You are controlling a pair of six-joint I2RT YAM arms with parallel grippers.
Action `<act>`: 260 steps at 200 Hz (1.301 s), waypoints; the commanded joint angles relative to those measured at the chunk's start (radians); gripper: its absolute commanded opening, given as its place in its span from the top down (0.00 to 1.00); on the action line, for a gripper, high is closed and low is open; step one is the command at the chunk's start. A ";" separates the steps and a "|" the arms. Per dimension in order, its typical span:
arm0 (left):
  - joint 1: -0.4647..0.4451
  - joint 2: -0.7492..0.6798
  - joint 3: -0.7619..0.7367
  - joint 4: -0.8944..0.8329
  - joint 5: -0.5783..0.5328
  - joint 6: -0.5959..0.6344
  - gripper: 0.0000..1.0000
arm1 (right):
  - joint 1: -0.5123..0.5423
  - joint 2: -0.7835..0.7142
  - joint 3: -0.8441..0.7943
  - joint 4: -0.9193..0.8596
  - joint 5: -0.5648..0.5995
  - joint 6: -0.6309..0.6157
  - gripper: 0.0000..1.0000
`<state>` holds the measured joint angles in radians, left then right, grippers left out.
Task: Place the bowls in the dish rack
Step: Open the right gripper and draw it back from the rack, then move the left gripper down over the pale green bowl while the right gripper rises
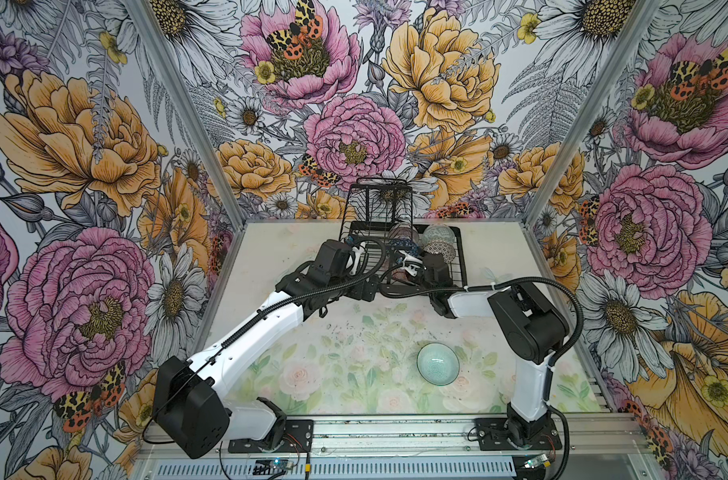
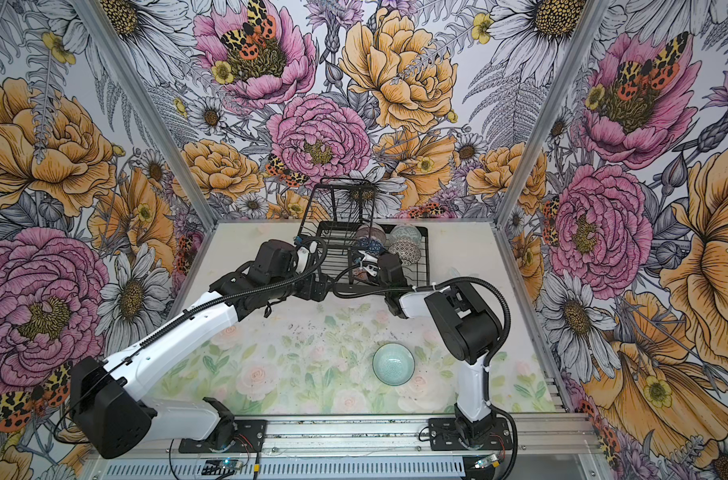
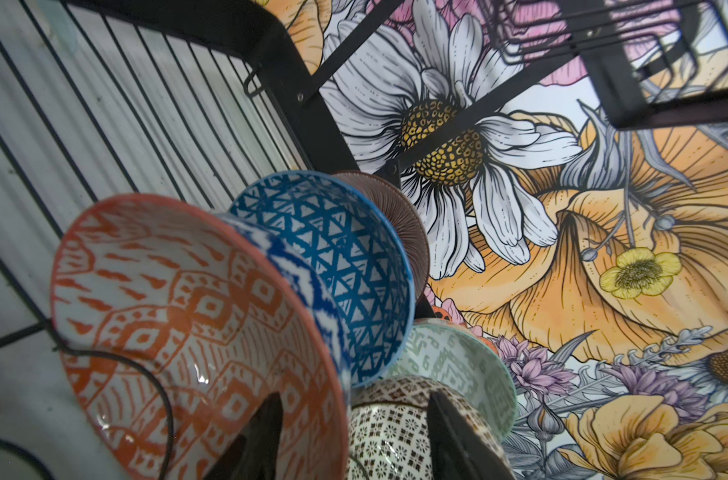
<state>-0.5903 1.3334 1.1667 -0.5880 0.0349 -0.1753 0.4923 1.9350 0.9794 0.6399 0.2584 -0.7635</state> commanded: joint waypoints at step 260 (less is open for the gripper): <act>-0.066 -0.023 -0.023 -0.014 -0.005 0.058 0.01 | -0.050 -0.584 -0.095 -0.604 0.131 0.464 0.00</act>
<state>-0.6216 1.3296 1.1648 -0.5888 0.0338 -0.1566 0.4747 1.3945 0.8005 0.2249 0.3939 -0.4873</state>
